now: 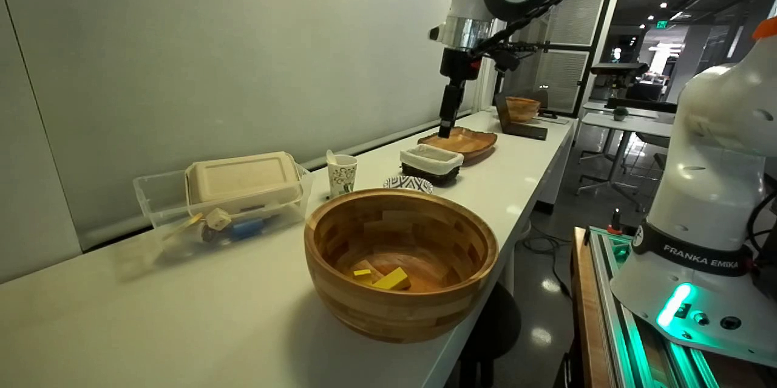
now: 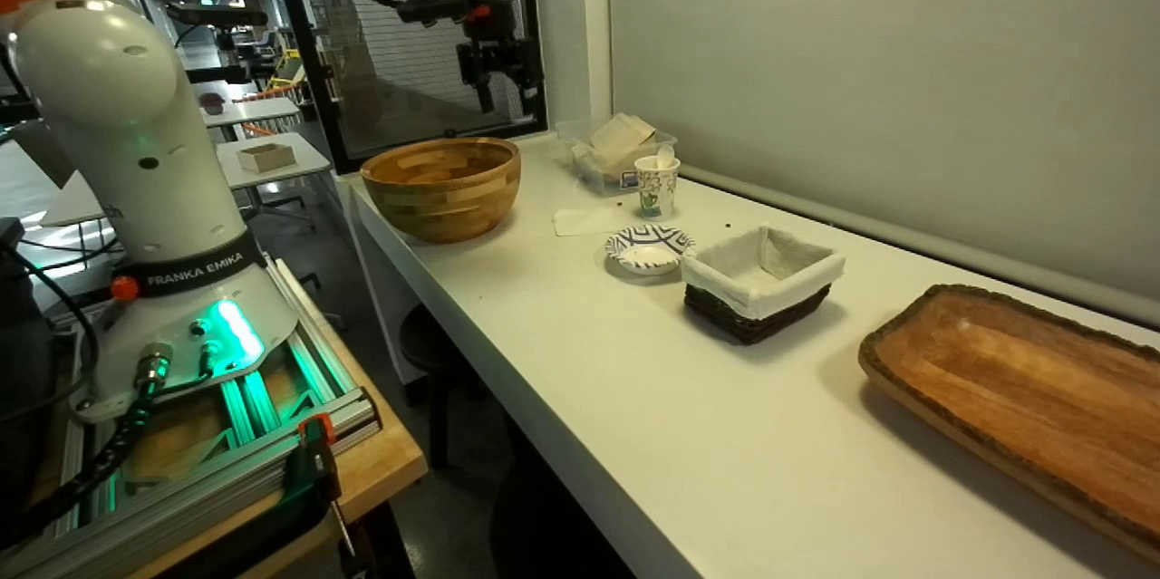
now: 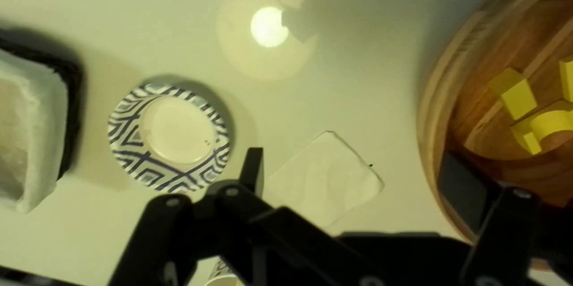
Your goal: Pick up the yellow object from the bowl and put it on the counter
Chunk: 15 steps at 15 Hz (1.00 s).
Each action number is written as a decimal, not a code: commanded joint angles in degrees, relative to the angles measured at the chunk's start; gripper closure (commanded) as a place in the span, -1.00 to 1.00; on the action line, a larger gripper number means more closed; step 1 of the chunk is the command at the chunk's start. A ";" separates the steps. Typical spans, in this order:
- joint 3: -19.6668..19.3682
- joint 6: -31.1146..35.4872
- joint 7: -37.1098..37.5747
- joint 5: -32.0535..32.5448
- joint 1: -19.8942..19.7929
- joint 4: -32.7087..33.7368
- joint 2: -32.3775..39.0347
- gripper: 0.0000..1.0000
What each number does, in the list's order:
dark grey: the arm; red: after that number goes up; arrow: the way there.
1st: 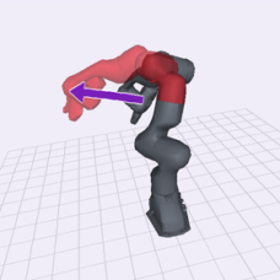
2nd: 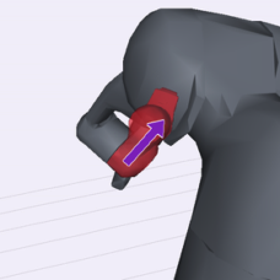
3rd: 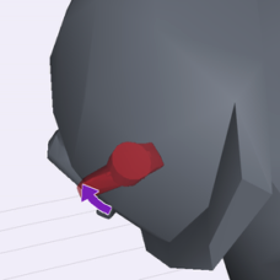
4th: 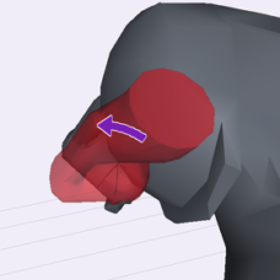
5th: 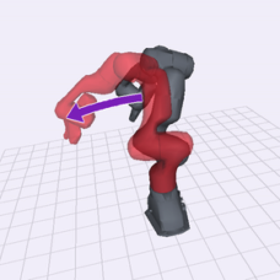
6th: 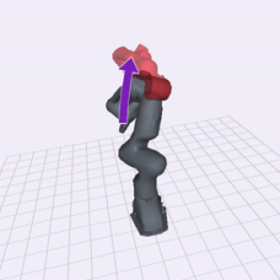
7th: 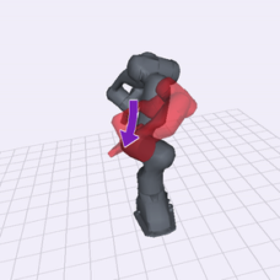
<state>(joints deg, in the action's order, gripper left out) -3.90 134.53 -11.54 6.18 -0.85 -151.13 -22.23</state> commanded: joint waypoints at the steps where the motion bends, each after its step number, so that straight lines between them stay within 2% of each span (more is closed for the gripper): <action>1: 5.12 -0.32 12.87 -6.61 2.99 0.19 3.66 -1.00; 5: 10.60 7.22 26.88 -14.02 5.97 -1.59 7.28 -1.00; 7: 13.30 6.56 34.49 -15.29 6.56 -0.55 10.59 -1.00; 8: 11.75 5.42 29.02 -13.03 5.88 -0.94 7.46 -1.00; 15: 11.74 5.48 29.33 -13.08 5.84 -0.48 8.09 -1.00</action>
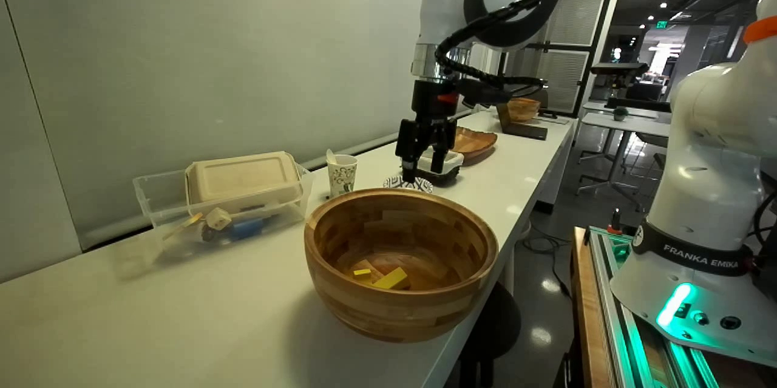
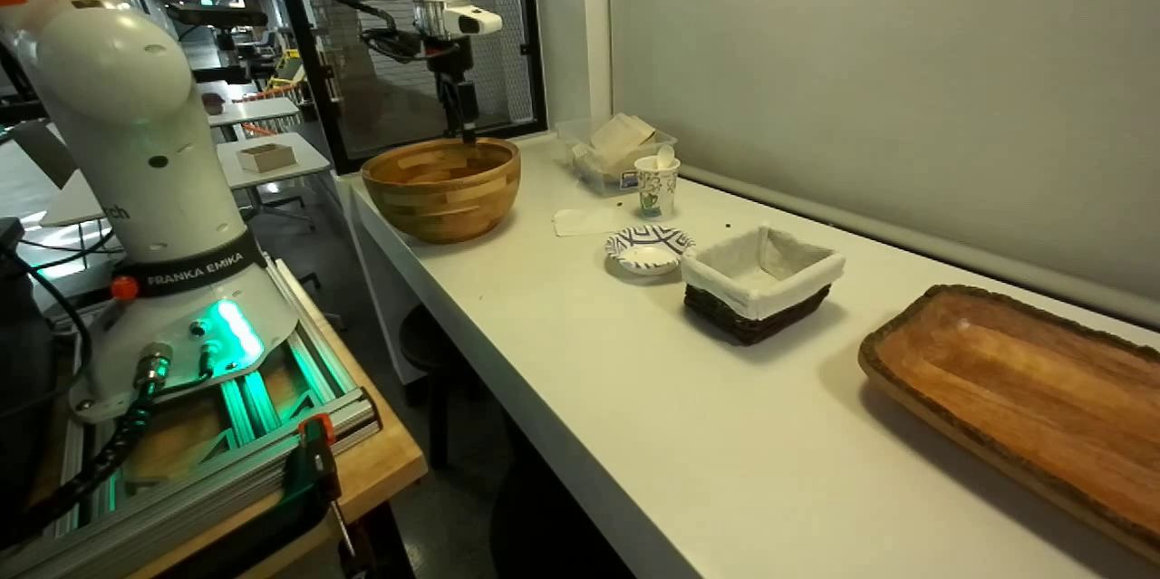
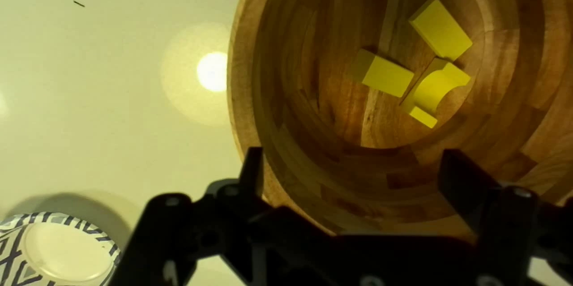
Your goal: Pick up the yellow object from the bowl and put it on the counter
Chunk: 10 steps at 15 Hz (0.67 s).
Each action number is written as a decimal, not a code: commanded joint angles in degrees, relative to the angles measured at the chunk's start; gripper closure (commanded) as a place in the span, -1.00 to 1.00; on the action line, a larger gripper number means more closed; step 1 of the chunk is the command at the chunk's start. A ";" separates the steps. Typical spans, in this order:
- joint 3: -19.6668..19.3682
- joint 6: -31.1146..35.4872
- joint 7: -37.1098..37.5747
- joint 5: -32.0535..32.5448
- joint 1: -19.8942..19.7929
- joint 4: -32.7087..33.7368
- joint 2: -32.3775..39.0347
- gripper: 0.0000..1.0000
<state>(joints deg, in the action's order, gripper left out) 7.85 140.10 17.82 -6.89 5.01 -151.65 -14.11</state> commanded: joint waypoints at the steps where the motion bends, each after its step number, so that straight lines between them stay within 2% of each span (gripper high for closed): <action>1: -0.55 1.95 -0.51 -4.13 1.08 0.33 1.62 -1.00; 6: -1.02 3.11 -7.97 -20.58 5.15 4.28 9.81 -1.00; 10: -0.20 7.52 -12.08 -30.47 5.19 7.87 17.26 -1.00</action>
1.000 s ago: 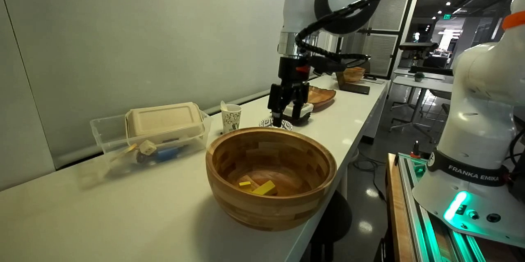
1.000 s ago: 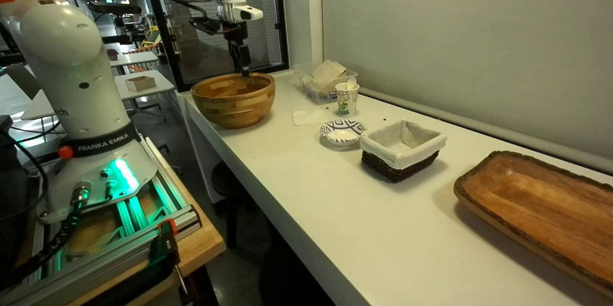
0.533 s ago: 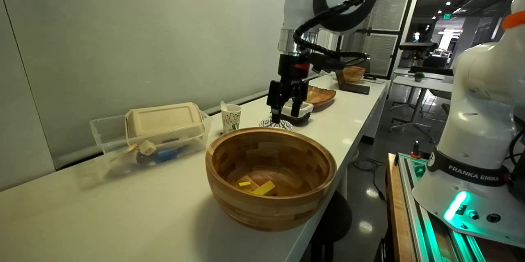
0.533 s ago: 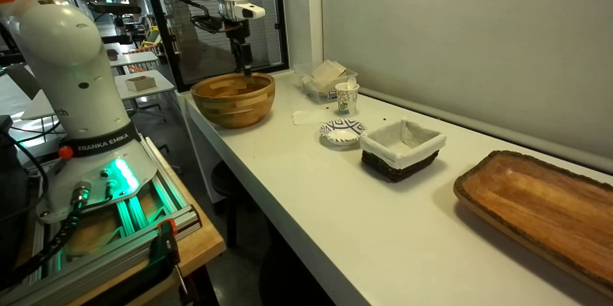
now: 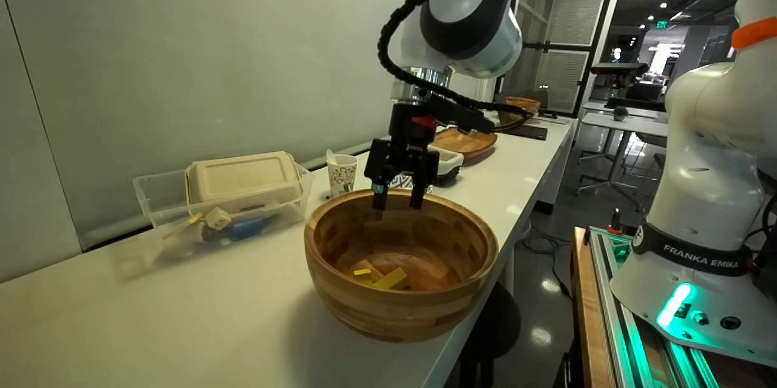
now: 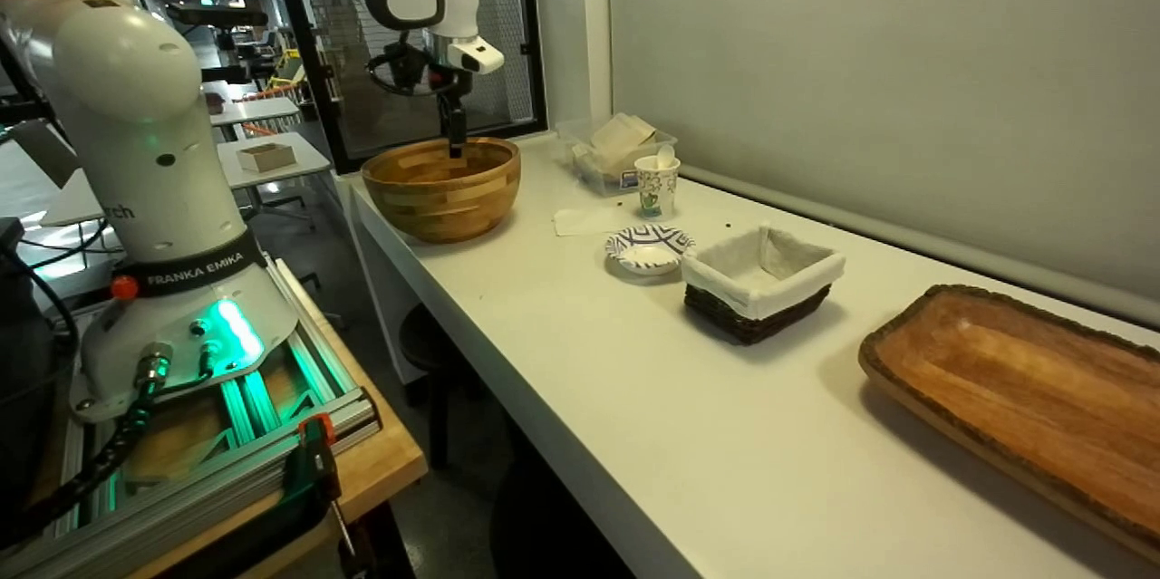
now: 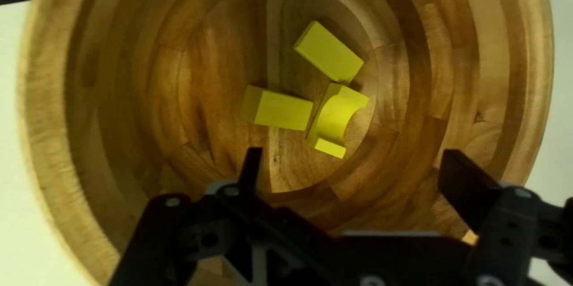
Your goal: Pick up the yellow object from the bowl and put it on the counter
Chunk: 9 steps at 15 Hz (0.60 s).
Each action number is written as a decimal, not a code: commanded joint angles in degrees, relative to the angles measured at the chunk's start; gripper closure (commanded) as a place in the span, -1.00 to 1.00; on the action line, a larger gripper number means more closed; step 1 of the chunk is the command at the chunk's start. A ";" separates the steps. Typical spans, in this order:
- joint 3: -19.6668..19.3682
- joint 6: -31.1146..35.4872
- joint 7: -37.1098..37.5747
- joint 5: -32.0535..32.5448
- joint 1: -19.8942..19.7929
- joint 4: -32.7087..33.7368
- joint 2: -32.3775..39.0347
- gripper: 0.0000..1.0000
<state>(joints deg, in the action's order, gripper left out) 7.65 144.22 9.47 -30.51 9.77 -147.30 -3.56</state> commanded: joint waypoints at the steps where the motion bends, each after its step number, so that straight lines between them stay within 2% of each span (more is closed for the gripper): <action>1: 0.33 4.22 -4.50 -8.49 0.09 4.45 8.48 -1.00; 6: 1.85 6.44 -6.32 -14.95 -1.20 9.51 17.48 -1.00; 9: 2.28 7.12 -5.25 -15.06 -1.21 12.07 21.41 -1.00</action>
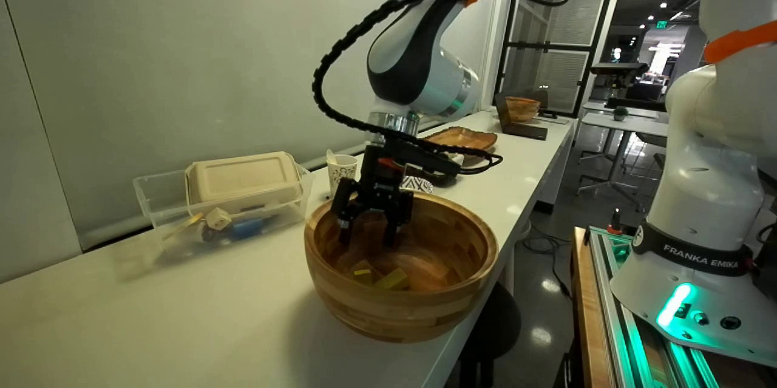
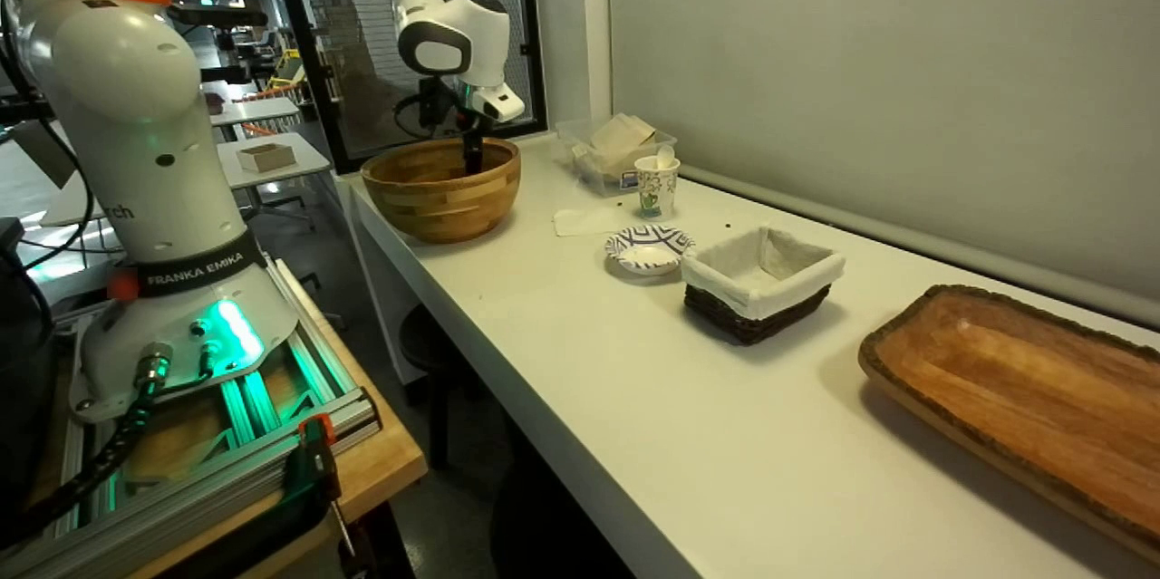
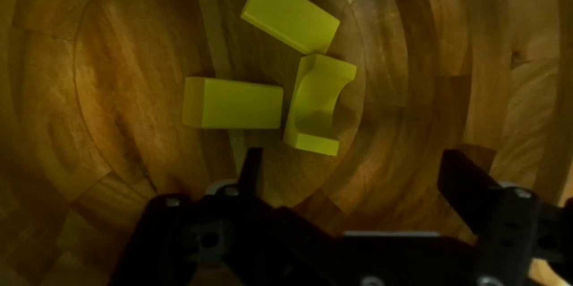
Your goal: Pick up the yellow object from the bowl and put it on the counter
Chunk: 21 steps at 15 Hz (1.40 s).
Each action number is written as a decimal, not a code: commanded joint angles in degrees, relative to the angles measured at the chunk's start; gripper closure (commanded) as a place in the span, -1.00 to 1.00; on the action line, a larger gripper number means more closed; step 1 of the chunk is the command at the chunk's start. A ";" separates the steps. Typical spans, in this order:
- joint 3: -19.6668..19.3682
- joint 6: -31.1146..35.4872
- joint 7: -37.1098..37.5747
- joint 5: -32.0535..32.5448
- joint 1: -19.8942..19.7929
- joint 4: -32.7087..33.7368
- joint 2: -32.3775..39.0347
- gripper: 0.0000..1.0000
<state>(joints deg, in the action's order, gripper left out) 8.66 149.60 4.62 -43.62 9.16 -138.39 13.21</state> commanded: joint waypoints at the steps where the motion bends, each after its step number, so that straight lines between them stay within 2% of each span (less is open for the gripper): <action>1: 1.28 1.90 0.16 -1.65 -0.51 3.81 5.64 -1.00; 10: 0.88 4.71 7.53 2.22 2.01 4.98 9.45 -1.00; 12: 0.77 4.66 8.93 2.77 2.41 4.75 9.40 -0.73; 13: 0.62 4.76 9.49 3.40 2.66 4.57 9.33 -0.43; 15: 0.34 5.12 10.83 4.90 3.04 4.27 9.12 -0.13; 16: 0.10 5.33 11.64 6.06 3.24 4.10 9.06 -0.06; 18: -0.27 5.86 13.21 8.36 3.42 3.76 8.93 -0.19; 19: -0.51 6.19 13.93 9.72 3.48 3.59 8.95 -0.37; 20: -0.52 6.63 14.42 10.70 3.32 3.53 9.04 -0.64; 21: -0.47 6.87 14.84 11.50 3.18 3.54 9.22 -0.71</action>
<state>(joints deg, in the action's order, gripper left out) 8.74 154.10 16.71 -35.17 11.52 -134.00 22.10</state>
